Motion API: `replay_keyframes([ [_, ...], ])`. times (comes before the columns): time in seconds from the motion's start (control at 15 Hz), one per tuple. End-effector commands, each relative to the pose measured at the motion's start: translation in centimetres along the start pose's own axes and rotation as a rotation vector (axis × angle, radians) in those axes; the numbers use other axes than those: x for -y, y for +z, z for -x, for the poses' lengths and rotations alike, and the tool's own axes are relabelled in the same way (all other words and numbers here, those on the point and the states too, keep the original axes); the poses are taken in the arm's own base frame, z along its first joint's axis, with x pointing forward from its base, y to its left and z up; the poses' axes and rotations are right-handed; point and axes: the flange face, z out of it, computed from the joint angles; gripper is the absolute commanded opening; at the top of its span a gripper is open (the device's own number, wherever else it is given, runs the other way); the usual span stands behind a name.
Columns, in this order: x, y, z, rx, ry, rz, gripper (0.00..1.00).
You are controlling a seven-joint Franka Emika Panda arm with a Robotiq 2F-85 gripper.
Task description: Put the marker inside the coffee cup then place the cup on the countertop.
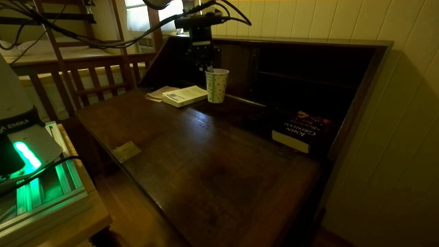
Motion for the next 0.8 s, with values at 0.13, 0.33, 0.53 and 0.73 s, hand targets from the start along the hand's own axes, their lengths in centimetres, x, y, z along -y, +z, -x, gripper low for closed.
replay_keyframes([
  [0.13, -0.1, 2.4, -1.5, -0.018, 0.035, 0.003, 0.01],
  [0.33, 0.1, 3.5, -2.0, -0.018, 0.043, 0.005, 0.01],
  [0.53, 0.2, 4.3, -2.4, -0.019, 0.044, 0.005, 0.01],
  [0.73, 0.3, 4.7, -2.6, -0.020, 0.046, 0.006, 0.01],
])
